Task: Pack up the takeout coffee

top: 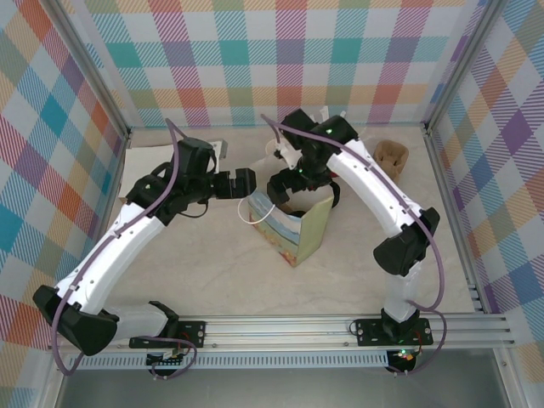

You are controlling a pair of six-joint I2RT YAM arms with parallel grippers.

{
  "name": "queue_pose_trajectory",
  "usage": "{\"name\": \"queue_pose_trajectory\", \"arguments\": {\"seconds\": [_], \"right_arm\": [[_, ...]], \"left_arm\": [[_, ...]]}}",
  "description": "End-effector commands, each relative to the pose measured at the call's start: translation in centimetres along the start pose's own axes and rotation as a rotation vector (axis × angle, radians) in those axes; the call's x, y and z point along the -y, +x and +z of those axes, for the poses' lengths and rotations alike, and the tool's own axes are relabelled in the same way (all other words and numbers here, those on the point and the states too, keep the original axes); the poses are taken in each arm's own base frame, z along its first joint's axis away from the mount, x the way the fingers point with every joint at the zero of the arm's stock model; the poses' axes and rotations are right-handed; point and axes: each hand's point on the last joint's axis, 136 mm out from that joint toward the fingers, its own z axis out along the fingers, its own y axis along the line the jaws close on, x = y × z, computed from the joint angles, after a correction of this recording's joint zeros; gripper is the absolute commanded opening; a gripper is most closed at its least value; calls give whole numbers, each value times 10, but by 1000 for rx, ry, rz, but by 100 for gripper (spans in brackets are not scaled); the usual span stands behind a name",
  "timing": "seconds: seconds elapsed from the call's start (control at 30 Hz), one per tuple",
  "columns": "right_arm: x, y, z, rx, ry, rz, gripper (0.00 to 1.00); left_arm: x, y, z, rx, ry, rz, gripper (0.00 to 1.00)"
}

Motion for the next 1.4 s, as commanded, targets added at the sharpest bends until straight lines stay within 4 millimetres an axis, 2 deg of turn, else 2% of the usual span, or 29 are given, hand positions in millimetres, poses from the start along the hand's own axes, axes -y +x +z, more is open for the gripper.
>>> {"name": "queue_pose_trajectory", "arguments": {"seconds": [0.0,0.2,0.3,0.37,0.47,0.6,0.77,0.9,1.03,1.17,1.37], "right_arm": [[5,-1,-49,116,2,24,100],[17,-9,-84,241,8,57,97],[31,-11,-98,294,40,86,91],[46,-13,-106,329,87,112,82],[82,-15,-108,360,191,180,76],[123,-30,-90,401,283,241,75],[154,-62,-51,422,320,250,75],[163,-85,-22,414,286,245,72],[175,-97,0,398,290,249,66],[189,-99,10,385,328,260,58],[192,-104,14,388,325,235,41]], "left_arm": [[-6,-12,-10,80,-18,-6,100],[-8,-13,-13,97,-26,-6,100],[-10,-14,-12,101,-31,-7,100],[-10,-13,-12,103,-36,-6,100],[-13,-13,-13,108,-46,-7,100],[-18,-12,-15,125,-66,-10,100],[-20,-12,-17,138,-70,-12,100],[-21,-12,-18,142,-75,-14,100],[-23,-12,-18,141,-87,-13,100],[-24,-12,-18,141,-96,-13,100],[-26,-12,-14,134,-107,-12,100]]}}
